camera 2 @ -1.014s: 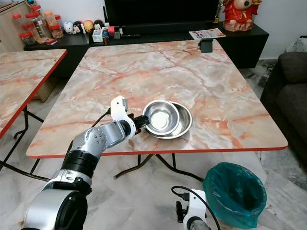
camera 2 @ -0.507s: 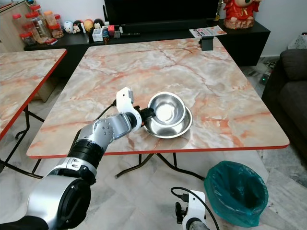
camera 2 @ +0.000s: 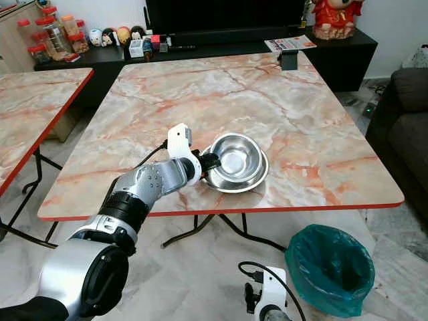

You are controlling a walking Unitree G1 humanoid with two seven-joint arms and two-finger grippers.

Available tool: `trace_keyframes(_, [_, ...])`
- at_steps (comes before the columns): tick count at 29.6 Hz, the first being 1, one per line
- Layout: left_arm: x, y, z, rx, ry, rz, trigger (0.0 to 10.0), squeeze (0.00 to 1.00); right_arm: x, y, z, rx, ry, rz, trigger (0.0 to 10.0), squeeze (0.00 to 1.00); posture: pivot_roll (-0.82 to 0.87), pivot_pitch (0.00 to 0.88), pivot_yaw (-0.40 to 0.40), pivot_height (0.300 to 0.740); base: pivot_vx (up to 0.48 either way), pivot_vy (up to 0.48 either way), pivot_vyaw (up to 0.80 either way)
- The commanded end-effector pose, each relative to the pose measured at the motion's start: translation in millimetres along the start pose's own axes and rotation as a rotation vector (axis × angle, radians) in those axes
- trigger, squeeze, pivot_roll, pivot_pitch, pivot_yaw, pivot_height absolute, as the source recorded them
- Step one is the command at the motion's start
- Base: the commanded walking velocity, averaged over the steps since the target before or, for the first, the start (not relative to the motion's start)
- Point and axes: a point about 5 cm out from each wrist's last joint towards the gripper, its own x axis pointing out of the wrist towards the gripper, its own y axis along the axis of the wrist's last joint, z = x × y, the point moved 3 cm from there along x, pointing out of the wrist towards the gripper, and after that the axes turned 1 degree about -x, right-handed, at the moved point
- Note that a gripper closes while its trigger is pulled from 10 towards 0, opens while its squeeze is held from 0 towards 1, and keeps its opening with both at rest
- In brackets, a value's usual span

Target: Setting the table

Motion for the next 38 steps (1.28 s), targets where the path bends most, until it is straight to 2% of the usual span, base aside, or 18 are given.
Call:
trace_keyframes(1, [10.5,-30.3,46.2,0.003,-0.103,-0.07,10.0,0.0,-0.7,-3.1,-0.7,0.015,-0.005,-0.006,10.0,0.0,-0.05,0.0,0.103,0.727,0.0,0.0,0.0])
trace_keyframes(17, [11.4,-26.8,42.0,0.006,-0.079,-0.05,10.0,0.0,-1.1,-3.9,0.5,0.012,-0.007,-0.006,10.0,0.0,-0.05,0.0,0.099,0.727,0.0,0.0,0.0])
trace_keyframes(18, [11.4,-26.7,42.0,0.006,-0.079,-0.05,10.0,0.12,-1.1,-3.8,0.6,0.012,-0.008,-0.006,10.0,0.0,-0.05,0.0,0.099,0.727,0.0,0.0,0.0])
trace_keyframes(19, [11.4,-26.5,42.2,0.008,-0.08,-0.049,10.0,0.12,-1.1,-3.8,0.6,0.012,-0.007,-0.006,10.0,0.0,-0.05,0.0,0.099,0.727,0.0,0.0,0.0])
trace_keyframes(20, [11.4,-25.8,42.2,0.01,-0.078,-0.046,10.0,0.77,-1.1,-3.8,0.7,0.012,-0.008,-0.007,10.0,0.0,-0.05,0.0,0.1,0.727,0.0,0.0,0.0])
trace_keyframes(21, [11.5,-25.5,41.9,0.01,-0.076,-0.044,10.0,0.72,-1.0,-3.8,0.6,0.012,-0.008,-0.007,10.0,0.0,-0.05,0.0,0.099,0.727,0.0,0.0,0.0])
trace_keyframes(22, [11.5,-25.2,41.6,0.01,-0.073,-0.043,10.0,0.46,-1.0,-3.8,0.5,0.011,-0.007,-0.007,10.0,0.0,-0.05,0.0,0.099,0.727,0.0,0.0,0.0])
trace_keyframes(23, [11.5,-25.1,41.3,0.009,-0.07,-0.043,10.0,0.0,-1.0,-3.8,0.5,0.011,-0.007,-0.007,10.0,0.0,-0.05,0.0,0.099,0.727,0.0,0.0,0.0])
trace_keyframes(38, [11.2,-22.9,39.3,0.026,-0.061,-0.041,10.0,0.0,-1.0,-4.0,0.8,0.011,-0.008,-0.009,10.0,0.0,-0.05,0.0,0.1,0.727,0.0,0.0,0.0])
